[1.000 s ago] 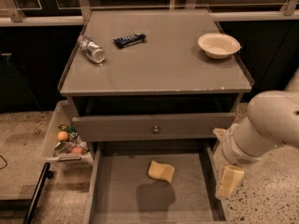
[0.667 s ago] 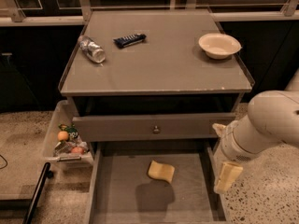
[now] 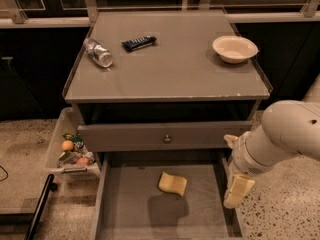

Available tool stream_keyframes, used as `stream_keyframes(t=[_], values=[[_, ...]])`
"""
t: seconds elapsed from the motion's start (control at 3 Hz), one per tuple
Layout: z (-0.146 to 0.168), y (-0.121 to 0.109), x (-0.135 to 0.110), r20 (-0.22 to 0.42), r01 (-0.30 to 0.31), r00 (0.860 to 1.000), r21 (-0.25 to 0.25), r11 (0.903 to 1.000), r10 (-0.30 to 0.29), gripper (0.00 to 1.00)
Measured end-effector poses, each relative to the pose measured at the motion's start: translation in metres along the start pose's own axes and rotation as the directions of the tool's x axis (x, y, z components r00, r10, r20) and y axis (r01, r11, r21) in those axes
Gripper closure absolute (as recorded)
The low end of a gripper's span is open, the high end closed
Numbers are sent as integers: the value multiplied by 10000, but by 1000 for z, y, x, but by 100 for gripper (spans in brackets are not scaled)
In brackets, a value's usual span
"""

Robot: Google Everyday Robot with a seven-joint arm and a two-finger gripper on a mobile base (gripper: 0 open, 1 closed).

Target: Pick sponge from middle drawer and place on counter

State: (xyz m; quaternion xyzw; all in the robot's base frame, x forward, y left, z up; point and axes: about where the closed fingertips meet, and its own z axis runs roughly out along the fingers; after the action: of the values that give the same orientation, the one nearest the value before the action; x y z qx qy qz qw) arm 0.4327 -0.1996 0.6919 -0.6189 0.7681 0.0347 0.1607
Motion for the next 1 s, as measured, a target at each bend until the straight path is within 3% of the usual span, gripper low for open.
stream_keyframes(t=[0.33, 1.0], values=[[56, 12, 1, 751, -349, 9964, -420, 9985, 380, 0], [157, 20, -6, 2617, -158, 9649, -224, 9996, 211, 0]])
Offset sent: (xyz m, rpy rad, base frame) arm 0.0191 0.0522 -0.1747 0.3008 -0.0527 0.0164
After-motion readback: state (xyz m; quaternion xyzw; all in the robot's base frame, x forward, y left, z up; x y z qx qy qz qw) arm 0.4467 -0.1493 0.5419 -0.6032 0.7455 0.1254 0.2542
